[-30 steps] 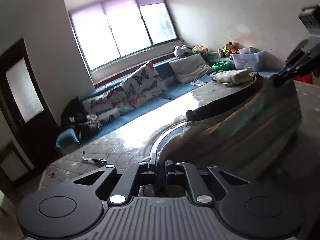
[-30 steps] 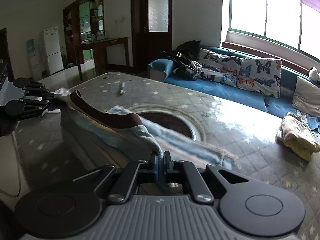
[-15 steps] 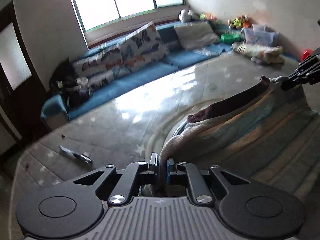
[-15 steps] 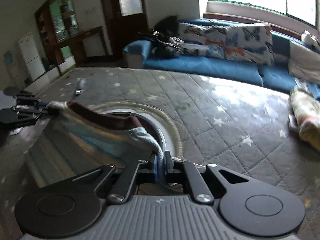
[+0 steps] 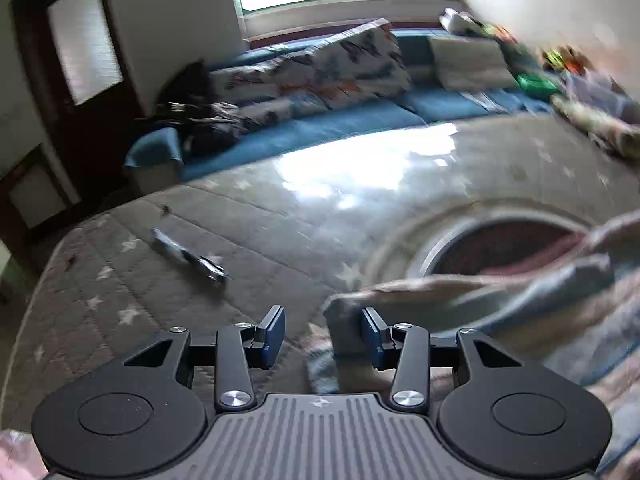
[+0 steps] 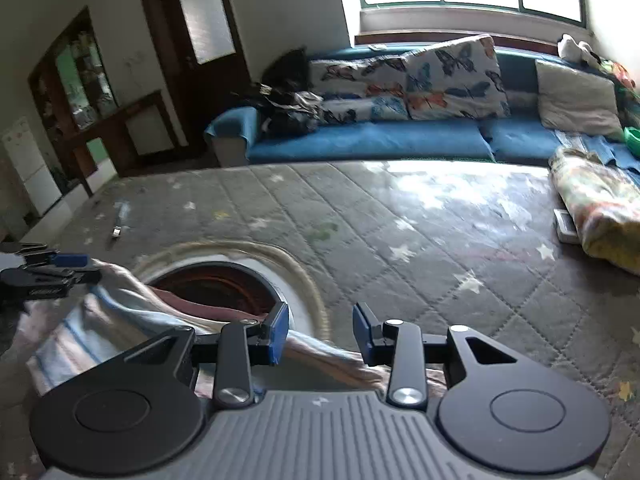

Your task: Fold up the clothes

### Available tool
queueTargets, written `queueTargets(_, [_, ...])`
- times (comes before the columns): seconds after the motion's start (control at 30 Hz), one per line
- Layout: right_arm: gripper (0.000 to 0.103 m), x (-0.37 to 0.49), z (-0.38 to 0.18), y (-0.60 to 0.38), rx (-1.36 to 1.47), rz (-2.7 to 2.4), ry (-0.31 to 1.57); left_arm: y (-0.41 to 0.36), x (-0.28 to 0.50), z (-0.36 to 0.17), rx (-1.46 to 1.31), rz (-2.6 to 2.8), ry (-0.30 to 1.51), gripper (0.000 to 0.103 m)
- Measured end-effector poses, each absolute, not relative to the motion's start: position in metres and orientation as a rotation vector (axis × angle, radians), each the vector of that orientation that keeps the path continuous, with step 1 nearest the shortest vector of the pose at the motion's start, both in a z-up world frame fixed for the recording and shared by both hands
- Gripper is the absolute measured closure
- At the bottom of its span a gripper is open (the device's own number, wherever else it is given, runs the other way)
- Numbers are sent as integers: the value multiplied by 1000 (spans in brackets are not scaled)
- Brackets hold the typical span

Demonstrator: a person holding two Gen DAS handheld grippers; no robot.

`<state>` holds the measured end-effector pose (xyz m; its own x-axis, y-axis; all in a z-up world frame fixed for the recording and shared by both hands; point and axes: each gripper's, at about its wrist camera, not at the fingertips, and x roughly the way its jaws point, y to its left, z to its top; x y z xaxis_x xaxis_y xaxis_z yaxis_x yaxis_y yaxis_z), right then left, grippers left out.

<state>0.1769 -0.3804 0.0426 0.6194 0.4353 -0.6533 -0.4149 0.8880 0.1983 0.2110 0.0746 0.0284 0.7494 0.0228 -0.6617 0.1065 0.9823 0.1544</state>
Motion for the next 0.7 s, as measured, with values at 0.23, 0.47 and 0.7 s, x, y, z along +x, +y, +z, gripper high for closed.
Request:
queueTargets(0.23, [70, 171, 31, -345, 29, 543, 832, 56, 199, 49, 134, -49, 669, 61])
queueTargets(0.47, [71, 185, 3, -322, 32, 502, 895, 30, 211, 38, 112, -194, 718, 65])
queueTargets(0.7, [72, 187, -8, -309, -19, 443, 872, 16, 239, 2, 110, -197, 783, 67])
